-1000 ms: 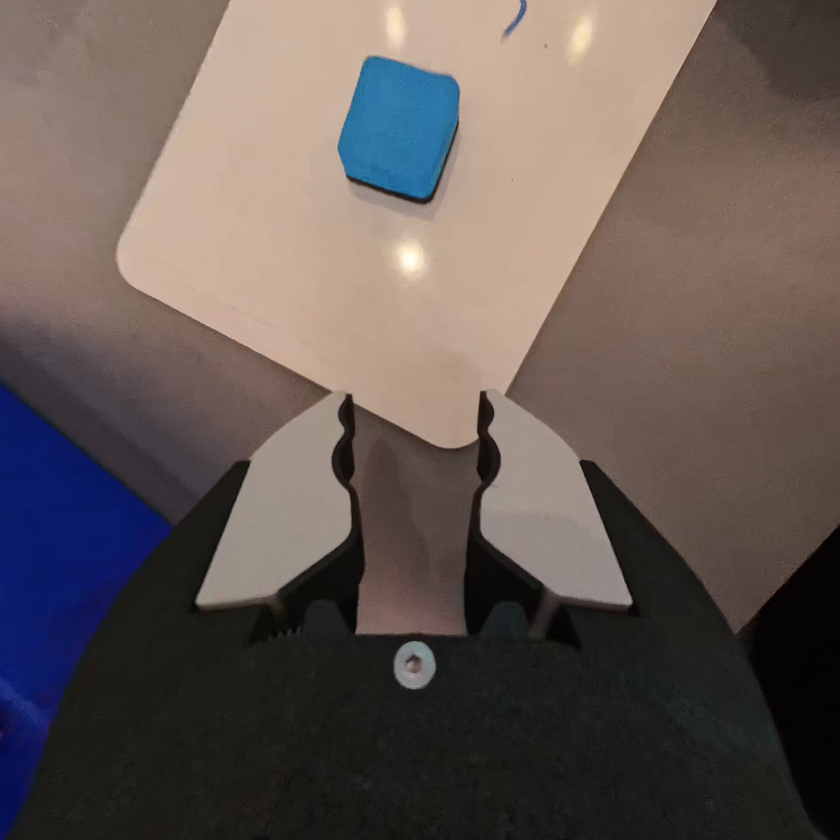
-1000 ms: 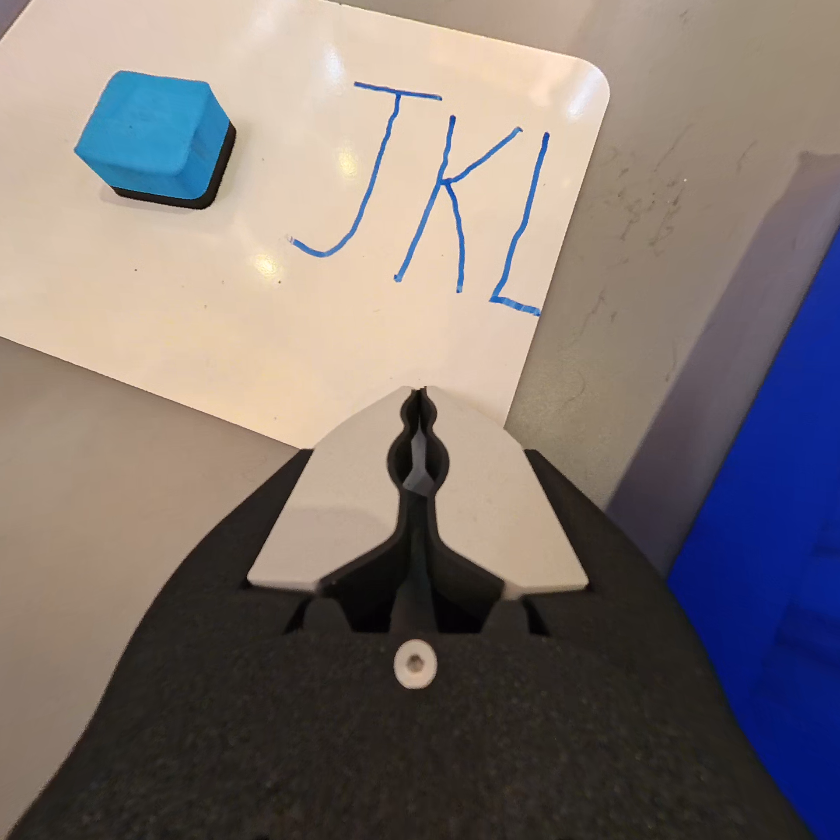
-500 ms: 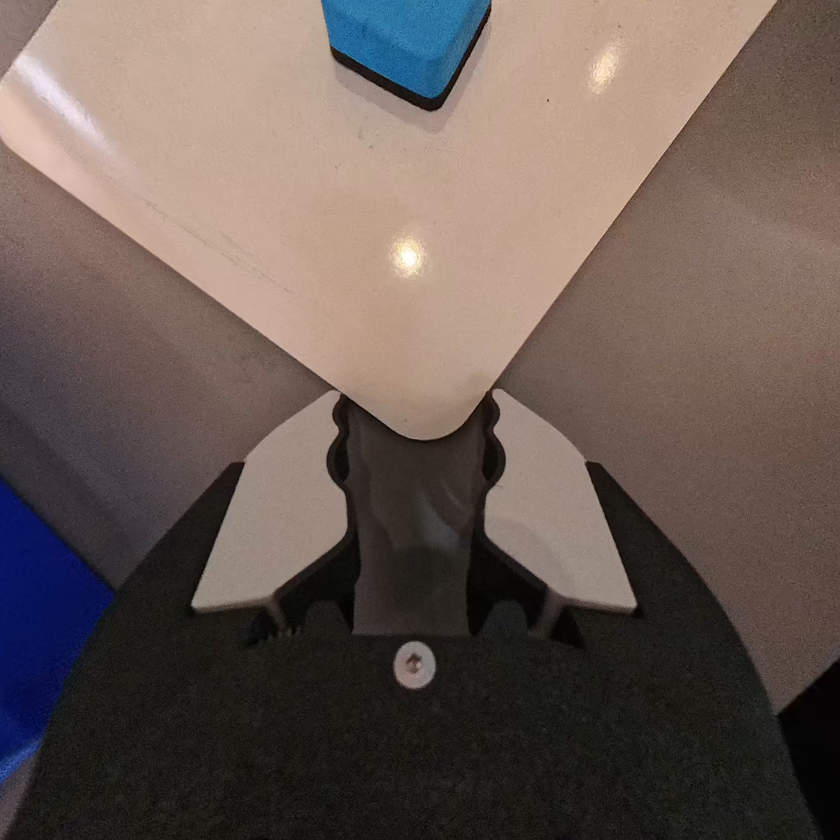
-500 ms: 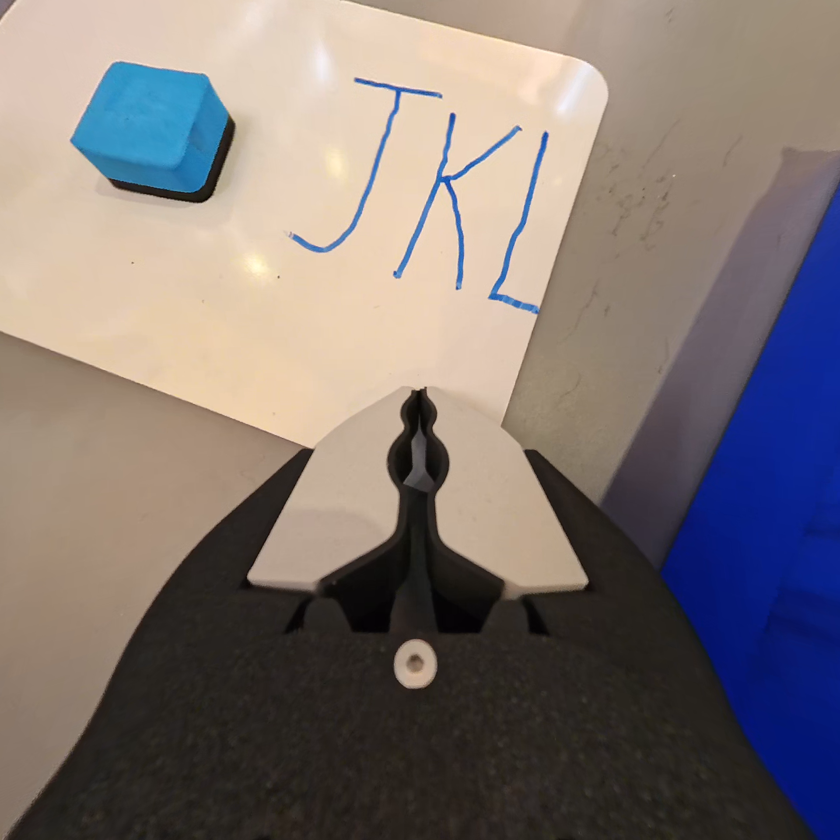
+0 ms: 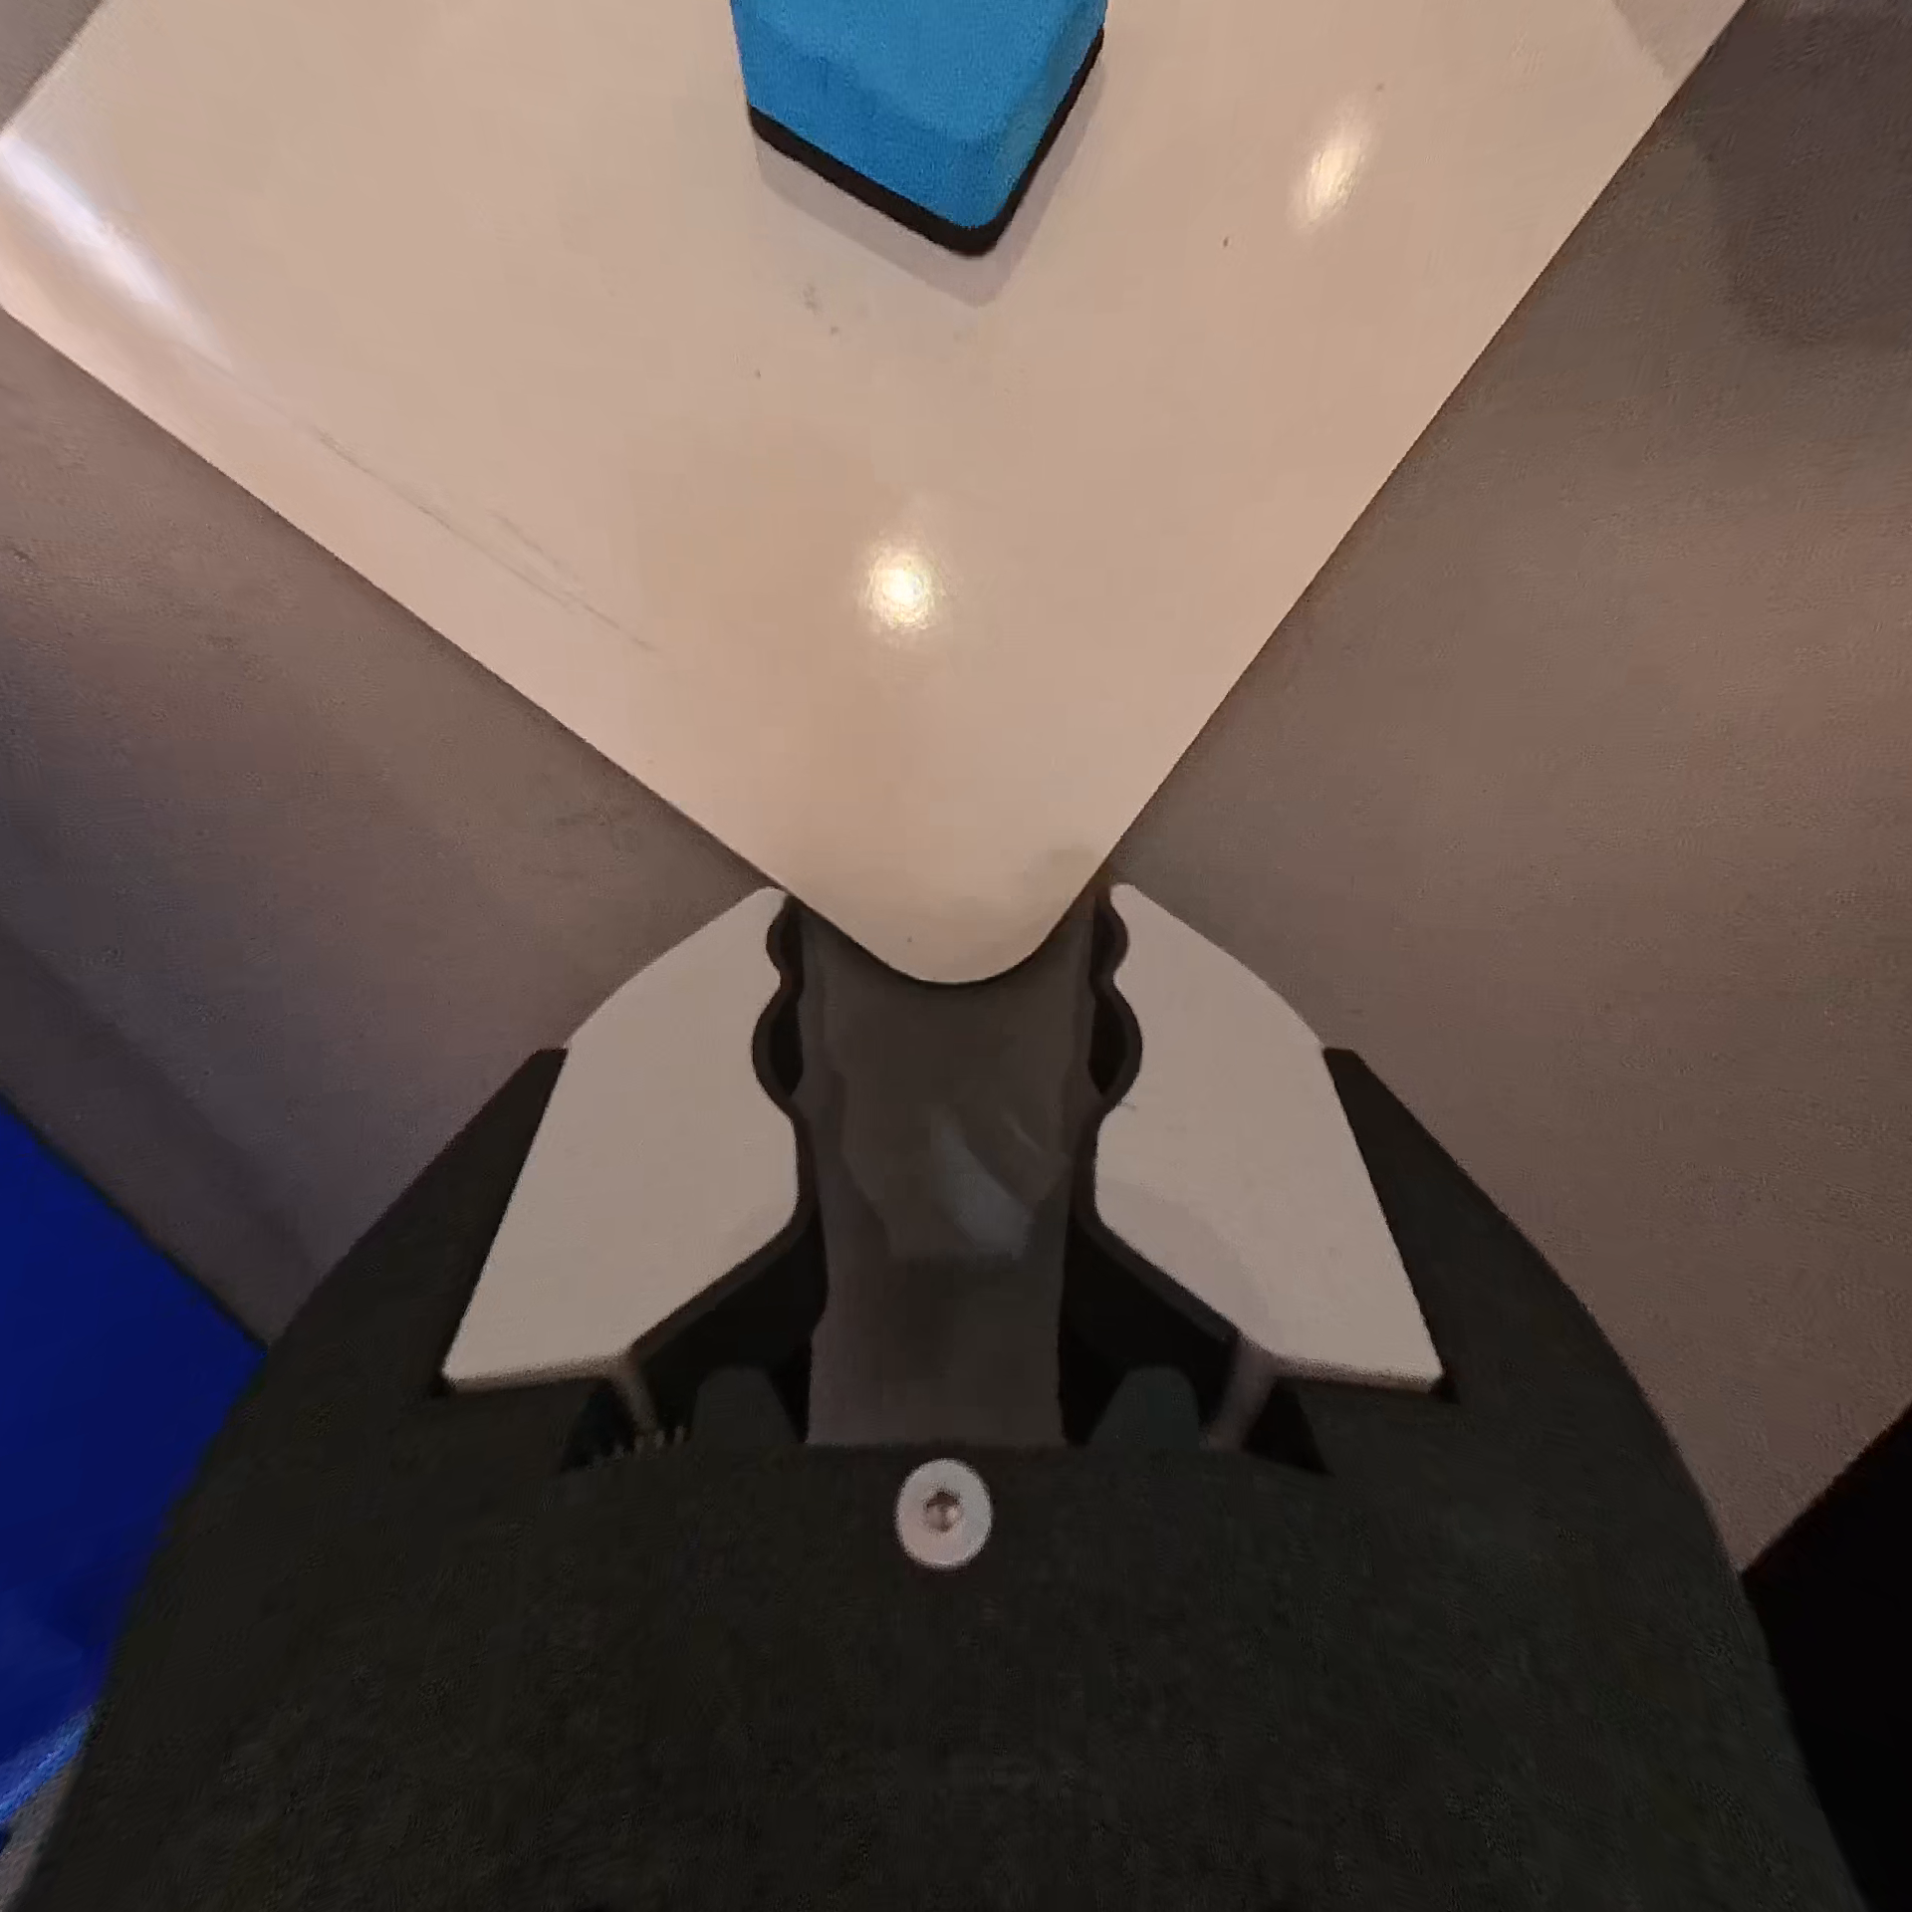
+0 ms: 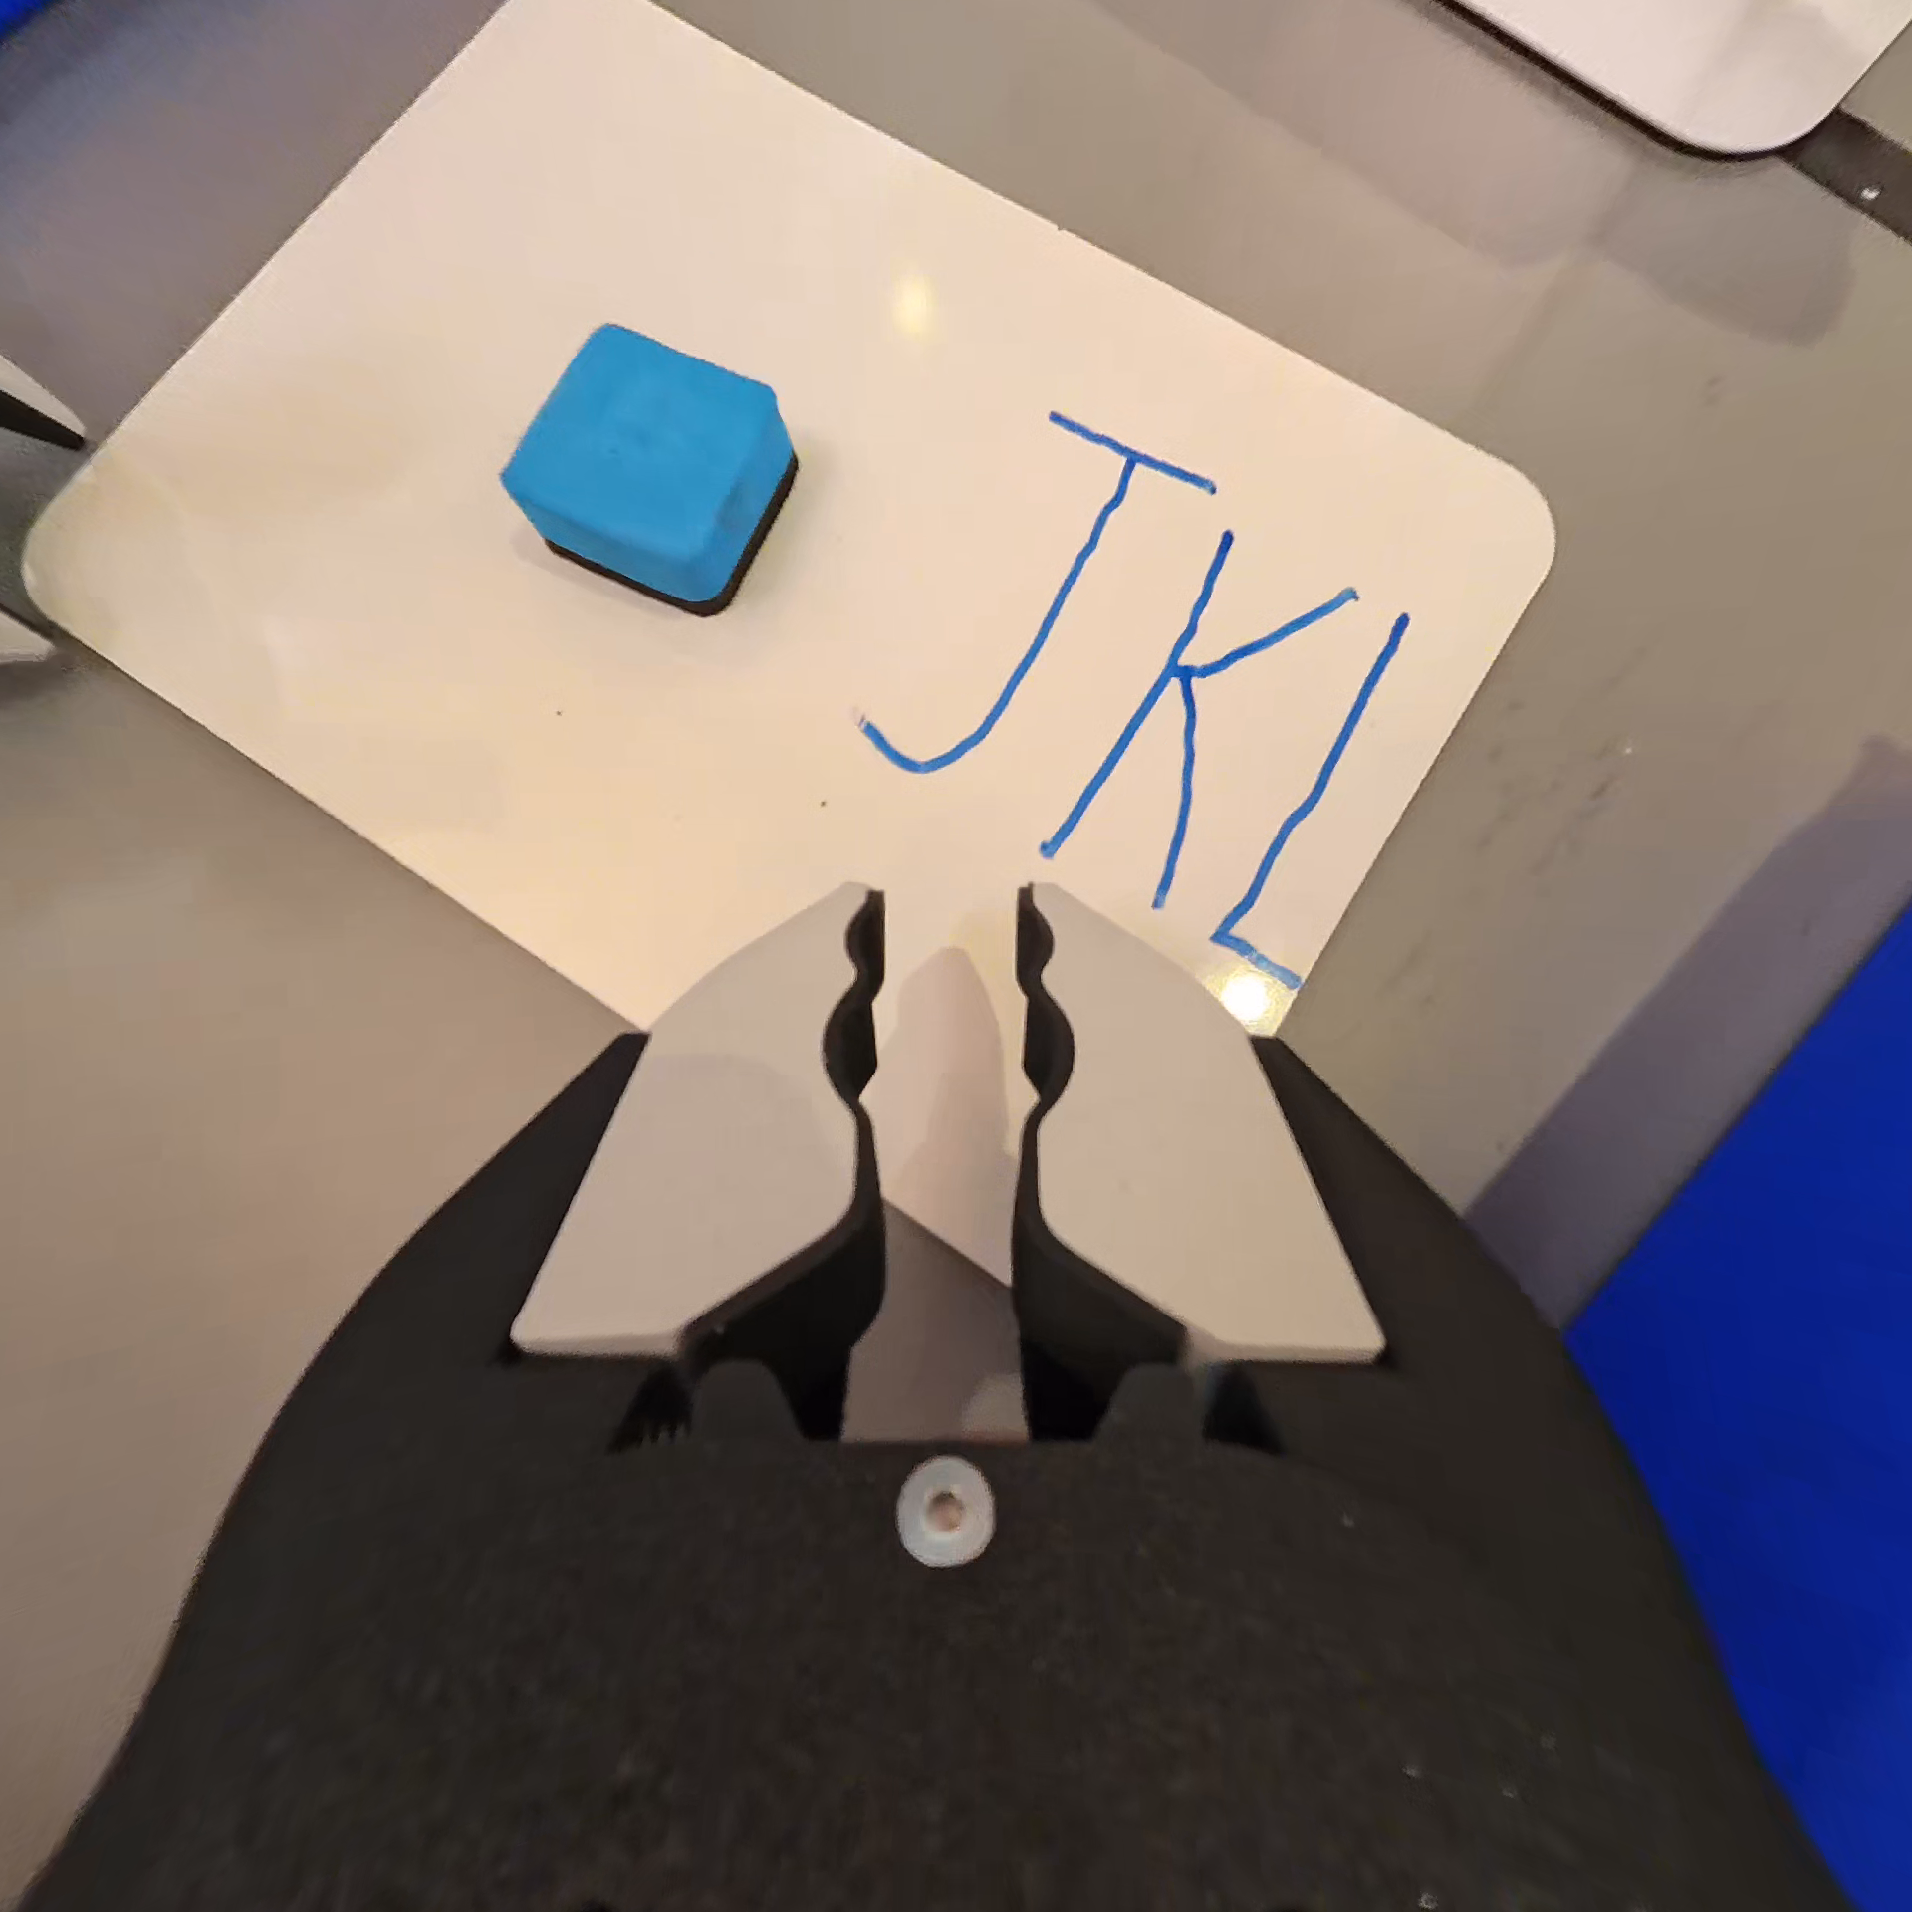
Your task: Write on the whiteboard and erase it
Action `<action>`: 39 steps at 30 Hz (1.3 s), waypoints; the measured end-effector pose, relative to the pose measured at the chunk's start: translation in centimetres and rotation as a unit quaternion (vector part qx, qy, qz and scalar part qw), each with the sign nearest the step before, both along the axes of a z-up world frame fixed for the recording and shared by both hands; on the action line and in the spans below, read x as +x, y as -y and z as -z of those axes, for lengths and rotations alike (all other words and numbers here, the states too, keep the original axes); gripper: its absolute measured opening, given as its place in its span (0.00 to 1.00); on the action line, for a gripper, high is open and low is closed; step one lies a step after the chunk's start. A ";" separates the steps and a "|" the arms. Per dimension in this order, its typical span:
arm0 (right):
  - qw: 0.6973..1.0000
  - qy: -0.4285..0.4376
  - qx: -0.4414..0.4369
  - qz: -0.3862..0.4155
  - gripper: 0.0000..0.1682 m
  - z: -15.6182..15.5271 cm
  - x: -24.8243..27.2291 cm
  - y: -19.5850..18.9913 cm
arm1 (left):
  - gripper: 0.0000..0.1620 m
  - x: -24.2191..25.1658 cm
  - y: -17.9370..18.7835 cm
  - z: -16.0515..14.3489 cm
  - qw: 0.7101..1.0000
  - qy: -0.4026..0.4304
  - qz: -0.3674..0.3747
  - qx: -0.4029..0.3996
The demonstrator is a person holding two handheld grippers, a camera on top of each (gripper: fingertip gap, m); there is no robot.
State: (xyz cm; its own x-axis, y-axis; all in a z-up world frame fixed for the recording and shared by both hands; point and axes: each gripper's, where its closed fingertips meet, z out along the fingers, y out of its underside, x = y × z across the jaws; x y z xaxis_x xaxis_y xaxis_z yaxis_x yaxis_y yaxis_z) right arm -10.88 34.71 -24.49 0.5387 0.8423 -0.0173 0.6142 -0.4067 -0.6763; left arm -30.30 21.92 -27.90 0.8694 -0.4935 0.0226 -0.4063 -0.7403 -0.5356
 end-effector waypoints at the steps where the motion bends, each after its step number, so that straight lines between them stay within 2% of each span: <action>1: 1.000 -0.004 -0.006 0.001 0.14 0.2 0.0 0.0 | 0.32 0.1 -0.2 -0.7 1.000 0.010 0.000 0.012; 3: 1.000 -0.011 -0.016 0.012 0.14 0.9 0.4 0.3 | 0.33 0.8 -0.9 -2.5 0.999 0.039 0.021 0.030; 6: 0.999 -0.010 -0.018 0.040 0.14 2.3 1.8 0.8 | 0.33 1.1 -4.5 -4.3 0.996 0.021 0.056 0.070; 11: 0.995 -0.039 -0.007 0.090 0.13 2.4 3.4 0.4 | 0.43 4.0 -10.0 -4.2 0.984 -0.035 0.162 0.065; 14: 0.994 -0.044 -0.011 0.103 0.14 2.5 3.7 0.3 | 0.47 5.3 -11.9 -2.8 0.979 -0.061 0.193 0.035; 17: 0.994 -0.046 -0.016 0.102 0.14 2.9 3.7 0.5 | 0.44 5.7 -12.4 -0.9 0.972 -0.089 0.216 0.001; 19: 0.994 -0.050 -0.016 0.100 0.14 3.0 3.7 0.6 | 0.34 6.2 -12.4 -0.3 0.970 -0.088 0.227 -0.010; 20: 0.994 -0.053 -0.018 0.098 0.14 3.0 3.7 0.7 | 0.33 6.6 -12.5 -0.3 0.969 -0.082 0.232 -0.013; 26: 0.993 -0.064 -0.022 0.094 0.14 2.8 4.0 1.0 | 0.33 8.6 -13.4 -1.3 0.964 -0.072 0.257 -0.016; 33: 0.993 -0.070 -0.031 0.092 0.14 2.9 4.3 1.3 | 0.34 8.9 -14.2 -0.1 0.958 -0.082 0.272 -0.035; 35: 0.993 -0.072 -0.032 0.089 0.14 2.8 4.2 1.4 | 0.46 8.5 -13.9 -0.3 0.962 -0.083 0.259 -0.035; 39: 0.994 -0.078 -0.030 0.076 0.14 2.4 3.8 1.8 | 0.44 6.1 -11.1 -2.5 0.981 -0.051 0.188 0.000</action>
State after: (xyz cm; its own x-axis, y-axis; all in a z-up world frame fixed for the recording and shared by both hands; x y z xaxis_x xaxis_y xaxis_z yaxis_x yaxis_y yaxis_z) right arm -7.13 32.86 -26.85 0.6463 0.7465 -0.1580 0.4324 -0.5290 -0.7302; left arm -24.20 32.98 -25.39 0.6230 -0.7803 -0.0542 -0.7022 -0.5274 -0.4782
